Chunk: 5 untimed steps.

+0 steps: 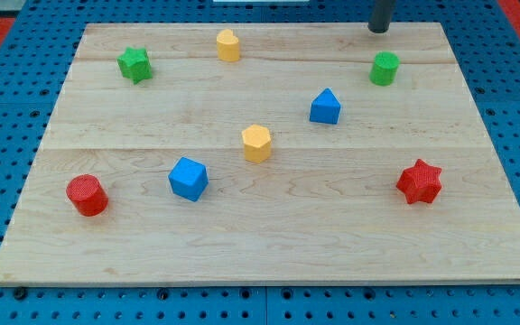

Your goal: Nudge the yellow hexagon down a bit

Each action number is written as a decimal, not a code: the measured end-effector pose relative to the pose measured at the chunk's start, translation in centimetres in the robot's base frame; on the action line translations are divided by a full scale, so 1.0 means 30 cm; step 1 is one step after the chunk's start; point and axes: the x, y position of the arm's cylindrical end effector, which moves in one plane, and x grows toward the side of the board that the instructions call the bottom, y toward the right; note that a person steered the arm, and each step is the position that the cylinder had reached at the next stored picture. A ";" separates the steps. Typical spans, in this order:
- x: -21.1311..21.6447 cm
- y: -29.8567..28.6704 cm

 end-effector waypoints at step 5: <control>0.002 -0.384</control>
